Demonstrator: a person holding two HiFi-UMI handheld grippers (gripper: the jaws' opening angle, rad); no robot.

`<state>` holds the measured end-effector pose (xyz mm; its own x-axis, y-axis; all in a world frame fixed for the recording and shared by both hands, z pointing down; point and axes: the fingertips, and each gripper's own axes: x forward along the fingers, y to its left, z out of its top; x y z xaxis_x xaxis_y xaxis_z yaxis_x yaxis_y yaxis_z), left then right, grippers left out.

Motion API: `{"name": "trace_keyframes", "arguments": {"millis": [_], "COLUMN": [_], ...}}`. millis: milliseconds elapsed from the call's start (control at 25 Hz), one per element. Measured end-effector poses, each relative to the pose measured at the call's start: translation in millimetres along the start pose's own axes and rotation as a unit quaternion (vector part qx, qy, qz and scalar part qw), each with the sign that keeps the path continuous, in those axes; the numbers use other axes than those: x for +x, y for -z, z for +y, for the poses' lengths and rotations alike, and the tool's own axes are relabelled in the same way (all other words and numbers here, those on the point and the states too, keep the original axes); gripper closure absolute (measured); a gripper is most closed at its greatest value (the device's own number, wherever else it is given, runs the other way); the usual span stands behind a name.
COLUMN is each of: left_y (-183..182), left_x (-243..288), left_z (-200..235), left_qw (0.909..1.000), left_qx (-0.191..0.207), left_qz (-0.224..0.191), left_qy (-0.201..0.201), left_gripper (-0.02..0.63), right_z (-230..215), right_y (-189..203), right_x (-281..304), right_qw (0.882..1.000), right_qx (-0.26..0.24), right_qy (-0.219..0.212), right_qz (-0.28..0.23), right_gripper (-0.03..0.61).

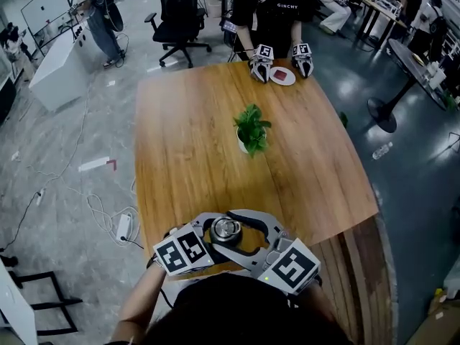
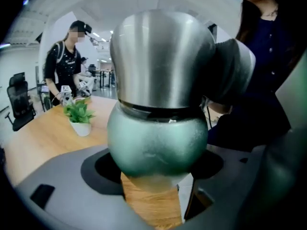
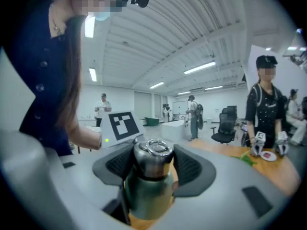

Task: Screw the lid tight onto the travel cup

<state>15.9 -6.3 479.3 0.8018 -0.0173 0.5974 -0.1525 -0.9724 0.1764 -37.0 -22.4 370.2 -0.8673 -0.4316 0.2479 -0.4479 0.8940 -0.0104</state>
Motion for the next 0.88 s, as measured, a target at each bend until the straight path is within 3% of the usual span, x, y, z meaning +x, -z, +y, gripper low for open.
{"name": "trace_keyframes", "arguments": {"millis": [160, 280, 360, 480, 640, 720, 880], "left_y": [3.4, 7.2, 8.0, 5.3, 6.8, 7.7, 9.9], "left_x": [-2.7, -4.7, -2.9, -2.1, -3.6, -1.2, 4.3], "left_z": [29.5, 42.5, 38.5, 17.0, -15.8, -19.6, 1.8], "left_qw": [0.9937, 0.9867, 0.9906, 0.9991, 0.9957, 0.9949, 0.9991], "left_qx": [-0.046, -0.053, -0.036, 0.006, 0.052, 0.048, 0.024], "left_qz": [0.006, 0.021, 0.024, 0.007, 0.010, 0.012, 0.019], "left_qy": [-0.102, -0.152, -0.130, -0.042, 0.076, 0.088, 0.029], "left_gripper": [0.227, 0.227, 0.227, 0.227, 0.227, 0.227, 0.227], "right_z": [-17.8, -25.9, -20.8, -5.6, 7.8, 9.9, -3.5], "right_y": [2.3, 2.8, 0.4, -5.7, -3.8, 1.3, 8.2], "right_x": [8.1, 9.9, 10.3, 4.1, -3.2, -1.8, 4.7], "right_qw": [0.995, 0.991, 0.994, 0.997, 0.997, 0.997, 1.000], "right_qx": [0.010, 0.043, 0.055, 0.064, 0.049, 0.033, 0.004], "right_qy": [0.100, 0.128, 0.091, 0.007, -0.063, -0.066, 0.013], "right_qz": [0.002, -0.015, -0.028, -0.037, -0.023, -0.010, 0.017], "right_gripper": [0.310, 0.310, 0.310, 0.308, 0.308, 0.308, 0.310]}}
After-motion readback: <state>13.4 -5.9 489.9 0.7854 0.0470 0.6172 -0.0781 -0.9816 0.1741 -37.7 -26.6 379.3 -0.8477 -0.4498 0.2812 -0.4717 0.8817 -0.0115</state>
